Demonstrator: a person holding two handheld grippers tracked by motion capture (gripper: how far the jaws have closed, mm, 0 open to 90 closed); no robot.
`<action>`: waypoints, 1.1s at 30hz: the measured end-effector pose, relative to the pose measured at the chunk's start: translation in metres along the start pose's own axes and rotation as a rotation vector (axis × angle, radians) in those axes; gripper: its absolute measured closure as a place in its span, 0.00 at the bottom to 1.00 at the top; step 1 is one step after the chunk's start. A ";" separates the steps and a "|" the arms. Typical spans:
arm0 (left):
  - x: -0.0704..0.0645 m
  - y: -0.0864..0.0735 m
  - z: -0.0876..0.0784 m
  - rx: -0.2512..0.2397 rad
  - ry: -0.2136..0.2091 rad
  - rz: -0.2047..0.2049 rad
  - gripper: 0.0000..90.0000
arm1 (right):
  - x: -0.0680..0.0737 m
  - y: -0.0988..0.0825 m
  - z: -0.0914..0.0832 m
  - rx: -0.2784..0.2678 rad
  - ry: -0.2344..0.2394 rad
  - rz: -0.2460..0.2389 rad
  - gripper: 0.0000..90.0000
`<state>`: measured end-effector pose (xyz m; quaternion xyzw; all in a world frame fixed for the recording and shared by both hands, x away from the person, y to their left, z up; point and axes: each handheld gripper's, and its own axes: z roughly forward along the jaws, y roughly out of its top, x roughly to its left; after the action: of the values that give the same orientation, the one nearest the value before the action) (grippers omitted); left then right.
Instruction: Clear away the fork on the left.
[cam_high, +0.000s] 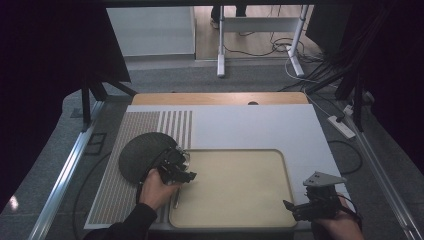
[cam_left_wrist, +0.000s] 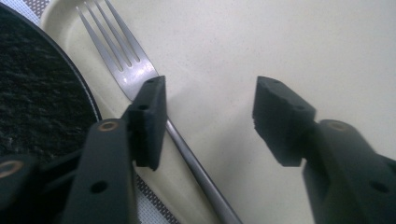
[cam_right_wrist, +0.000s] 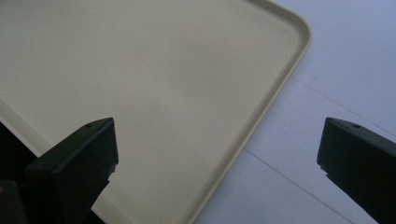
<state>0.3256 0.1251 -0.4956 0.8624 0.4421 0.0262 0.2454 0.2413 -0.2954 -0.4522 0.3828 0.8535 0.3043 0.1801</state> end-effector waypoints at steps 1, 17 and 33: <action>0.001 0.000 0.000 -0.005 -0.003 -0.003 0.42 | 0.000 0.000 0.000 0.001 0.000 0.000 0.00; 0.005 -0.002 0.001 -0.046 0.000 0.043 0.03 | 0.000 0.000 0.000 0.000 0.004 -0.001 0.00; 0.013 -0.010 -0.006 -0.134 -0.028 0.091 0.00 | 0.000 0.000 -0.001 -0.008 0.007 -0.001 0.00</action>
<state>0.3250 0.1426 -0.4969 0.8634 0.3963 0.0548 0.3073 0.2409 -0.2960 -0.4520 0.3808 0.8529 0.3090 0.1789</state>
